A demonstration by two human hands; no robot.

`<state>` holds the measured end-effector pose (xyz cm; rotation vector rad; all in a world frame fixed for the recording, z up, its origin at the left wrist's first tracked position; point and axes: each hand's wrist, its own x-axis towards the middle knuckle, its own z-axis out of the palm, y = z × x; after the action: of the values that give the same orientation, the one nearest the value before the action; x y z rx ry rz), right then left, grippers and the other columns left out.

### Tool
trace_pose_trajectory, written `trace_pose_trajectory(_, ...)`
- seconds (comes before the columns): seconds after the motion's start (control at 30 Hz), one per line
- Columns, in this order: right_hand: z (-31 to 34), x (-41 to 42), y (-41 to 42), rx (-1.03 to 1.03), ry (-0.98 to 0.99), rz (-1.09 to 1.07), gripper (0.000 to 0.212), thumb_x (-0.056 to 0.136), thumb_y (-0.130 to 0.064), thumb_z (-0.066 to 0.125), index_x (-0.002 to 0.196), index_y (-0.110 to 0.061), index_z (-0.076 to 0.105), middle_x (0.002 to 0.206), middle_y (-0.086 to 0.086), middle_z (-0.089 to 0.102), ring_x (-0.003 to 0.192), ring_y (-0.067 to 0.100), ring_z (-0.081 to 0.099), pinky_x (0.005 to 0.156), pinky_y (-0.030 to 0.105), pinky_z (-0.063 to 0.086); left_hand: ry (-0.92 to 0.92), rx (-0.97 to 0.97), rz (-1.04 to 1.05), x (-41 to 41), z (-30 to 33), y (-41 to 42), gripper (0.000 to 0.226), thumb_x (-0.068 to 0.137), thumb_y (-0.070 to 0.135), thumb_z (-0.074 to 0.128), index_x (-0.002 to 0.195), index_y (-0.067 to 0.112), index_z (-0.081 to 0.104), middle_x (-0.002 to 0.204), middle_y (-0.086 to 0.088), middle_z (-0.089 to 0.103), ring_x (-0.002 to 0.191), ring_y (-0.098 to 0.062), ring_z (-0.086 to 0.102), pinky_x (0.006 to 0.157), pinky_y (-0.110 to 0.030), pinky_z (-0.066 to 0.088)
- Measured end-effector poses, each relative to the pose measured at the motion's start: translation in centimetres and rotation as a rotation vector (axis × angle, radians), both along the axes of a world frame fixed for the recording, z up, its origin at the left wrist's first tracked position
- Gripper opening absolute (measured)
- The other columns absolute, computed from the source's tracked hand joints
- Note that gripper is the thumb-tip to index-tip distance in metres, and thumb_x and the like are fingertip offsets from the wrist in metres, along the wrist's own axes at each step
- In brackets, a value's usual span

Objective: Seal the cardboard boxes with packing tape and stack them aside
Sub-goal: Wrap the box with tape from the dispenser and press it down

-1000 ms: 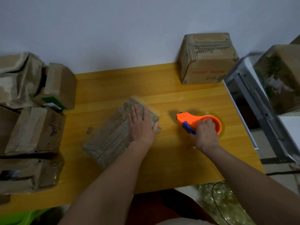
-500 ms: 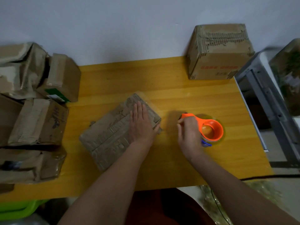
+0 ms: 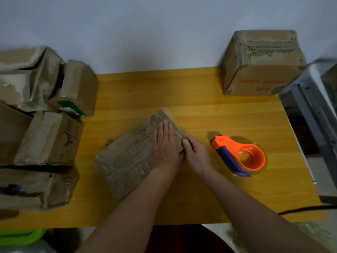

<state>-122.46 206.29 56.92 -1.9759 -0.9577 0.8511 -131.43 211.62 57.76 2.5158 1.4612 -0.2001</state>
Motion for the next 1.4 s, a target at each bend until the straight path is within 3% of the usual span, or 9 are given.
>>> trace_pose_trajectory(0.1,0.5,0.9,0.9,-0.183,0.026,0.085,0.038,0.102,-0.029,0.038,0.101,-0.003,0.065,0.104,0.019,0.066,0.099,0.032,0.059,0.082,0.035,0.042,0.015,-0.011,-0.067,-0.9,-0.3,0.6,0.097,0.094,0.063,0.034,0.146,0.007,-0.027,0.148,-0.005,-0.038,0.144,-0.02,-0.029,0.118,-0.035,-0.016)
trace_pose_trajectory(0.3,2.6,-1.1,1.7,0.162,-0.079,0.092,0.039,0.103,-0.014,0.035,0.138,-0.003,0.045,0.141,0.008,0.047,0.133,0.013,0.038,0.108,0.013,0.022,0.096,0.011,-0.197,-2.5,0.4,1.4,0.097,0.093,0.063,0.036,0.15,0.011,-0.024,0.155,-0.01,-0.033,0.144,-0.025,-0.029,0.12,-0.042,-0.012)
trace_pose_trajectory(0.43,2.1,-1.6,2.6,0.069,0.06,0.087,0.04,0.104,-0.018,0.033,0.141,-0.005,0.042,0.145,0.008,0.044,0.136,0.018,0.038,0.111,0.022,0.026,0.107,-0.017,-0.046,-2.4,0.5,1.0,0.108,0.085,0.069,0.048,0.149,0.024,-0.026,0.153,-0.02,-0.034,0.141,-0.037,-0.031,0.117,-0.054,-0.011)
trace_pose_trajectory(0.6,1.9,0.0,3.6,-0.078,0.179,0.153,0.041,0.104,-0.025,0.032,0.136,-0.007,0.051,0.137,0.011,0.053,0.129,0.025,0.047,0.108,0.042,0.038,0.1,-0.001,-0.019,-2.7,0.1,1.4,0.119,0.082,0.08,0.038,0.146,0.004,-0.028,0.146,-0.015,-0.041,0.143,-0.032,-0.03,0.119,-0.047,-0.013)
trace_pose_trajectory(0.9,2.1,-0.7,5.9,-0.014,0.279,0.103,0.041,0.104,-0.017,0.033,0.144,-0.005,0.038,0.147,0.005,0.04,0.138,0.016,0.033,0.112,0.023,0.025,0.066,0.006,-0.087,-3.8,-0.3,1.9,0.114,0.083,0.081,0.033,0.148,0.008,-0.025,0.148,-0.013,-0.04,0.143,-0.028,-0.031,0.118,-0.042,-0.018)
trace_pose_trajectory(1.03,1.1,0.3,6.8,-0.067,0.315,0.126,0.039,0.104,-0.021,0.035,0.138,-0.008,0.048,0.138,0.008,0.051,0.129,0.022,0.046,0.111,0.041,0.036,0.044,0.003,-0.092,-4.1,-0.2,2.0,0.112,0.083,0.081,0.033,0.148,0.009,-0.025,0.147,-0.011,-0.04,0.143,-0.028,-0.031,0.118,-0.04,-0.018)
trace_pose_trajectory(1.17,1.6,-0.3,7.8,0.07,0.276,0.027,0.038,0.104,-0.017,0.035,0.138,-0.006,0.046,0.14,0.006,0.049,0.132,0.015,0.042,0.113,0.033,0.033,0.021,0.0,-0.106,-4.5,-0.3,2.3,0.112,0.083,0.08,0.035,0.149,0.01,-0.023,0.149,-0.01,-0.039,0.142,-0.026,-0.033,0.116,-0.039,-0.02)
trace_pose_trajectory(1.3,1.4,0.0,8.5,-0.026,0.362,0.059,0.034,0.103,-0.012,0.034,0.127,-0.005,0.058,0.122,0.005,0.06,0.118,0.019,0.055,0.102,0.028,0.044,-0.02,-0.007,-0.124,-4.7,-0.3,2.4,0.112,0.083,0.08,0.038,0.151,0.01,-0.018,0.155,-0.011,-0.033,0.142,-0.026,-0.032,0.117,-0.038,-0.019)
trace_pose_trajectory(1.4,1.9,0.8,8.7,0.009,0.221,0.029,0.032,0.102,-0.011,0.037,0.124,-0.002,0.059,0.125,0.011,0.06,0.123,0.023,0.052,0.105,0.033,0.041,-0.015,-0.011,-0.143,-5.0,-0.2,2.6,0.112,0.083,0.079,0.037,0.15,0.011,-0.021,0.154,-0.011,-0.035,0.14,-0.025,-0.036,0.115,-0.037,-0.022)
